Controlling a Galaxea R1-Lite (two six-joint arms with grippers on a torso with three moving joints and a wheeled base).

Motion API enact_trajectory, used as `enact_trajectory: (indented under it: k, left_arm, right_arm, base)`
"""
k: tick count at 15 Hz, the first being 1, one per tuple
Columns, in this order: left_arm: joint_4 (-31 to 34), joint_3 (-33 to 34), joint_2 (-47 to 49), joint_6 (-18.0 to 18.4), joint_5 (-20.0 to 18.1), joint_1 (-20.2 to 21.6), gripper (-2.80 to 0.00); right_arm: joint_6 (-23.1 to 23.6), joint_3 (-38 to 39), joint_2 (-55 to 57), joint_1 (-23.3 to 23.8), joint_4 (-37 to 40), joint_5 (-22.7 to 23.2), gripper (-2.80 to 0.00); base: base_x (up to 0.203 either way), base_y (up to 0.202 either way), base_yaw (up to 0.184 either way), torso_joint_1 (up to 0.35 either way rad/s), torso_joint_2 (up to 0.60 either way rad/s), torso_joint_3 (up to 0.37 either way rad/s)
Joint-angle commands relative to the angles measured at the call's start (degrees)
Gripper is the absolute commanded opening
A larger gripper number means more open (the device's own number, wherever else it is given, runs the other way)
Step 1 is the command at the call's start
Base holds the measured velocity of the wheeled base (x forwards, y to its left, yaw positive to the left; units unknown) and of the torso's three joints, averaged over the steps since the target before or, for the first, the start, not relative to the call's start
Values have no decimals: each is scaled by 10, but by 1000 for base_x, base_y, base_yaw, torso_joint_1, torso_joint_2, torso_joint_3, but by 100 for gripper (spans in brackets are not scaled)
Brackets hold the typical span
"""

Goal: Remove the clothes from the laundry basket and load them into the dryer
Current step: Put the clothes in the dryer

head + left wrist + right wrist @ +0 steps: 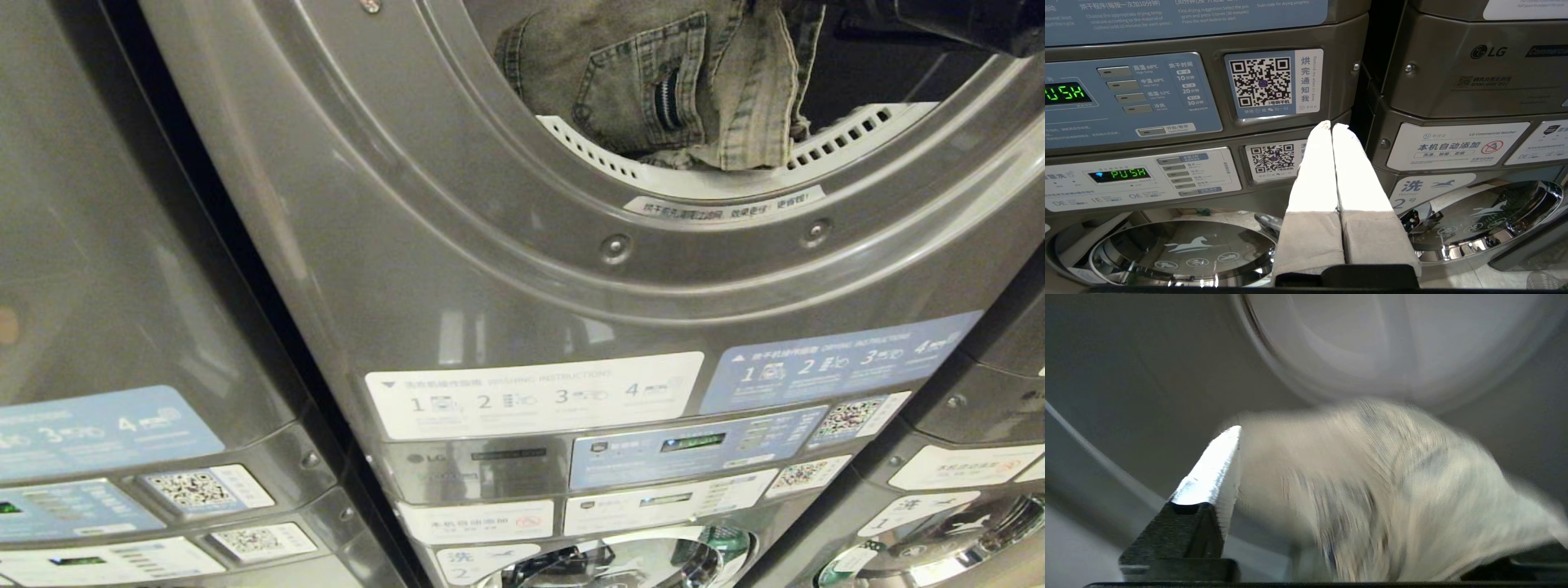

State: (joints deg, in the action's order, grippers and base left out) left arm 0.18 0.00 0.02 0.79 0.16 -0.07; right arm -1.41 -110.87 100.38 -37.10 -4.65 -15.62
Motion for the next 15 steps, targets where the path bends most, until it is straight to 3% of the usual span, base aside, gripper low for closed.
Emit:
enact_trajectory:
  k: [1,4,9,11,15]
  left_arm:
    - [0,0,0,0,0,1,-280]
    - [0,0,0,0,0,0,-280]
    - [0,0,0,0,0,0,-280]
    - [0,0,0,0,0,0,-280]
    - [0,0,0,0,0,0,-280]
  right_arm:
    - [-61,2,-32,7,110,-19,0]
    - [-103,-1,-39,9,240,-116,0]
    - [-212,-7,-75,4,312,-133,0]
    - [-237,-8,-98,0,332,-102,0]
    - [-324,-7,-159,-13,395,54,0]
  base:
    - [0,0,0,0,0,0]
    - [0,0,0,0,0,0]
    - [0,0,0,0,0,0]
    - [0,0,0,0,0,0]
    - [0,0,0,0,0,0]
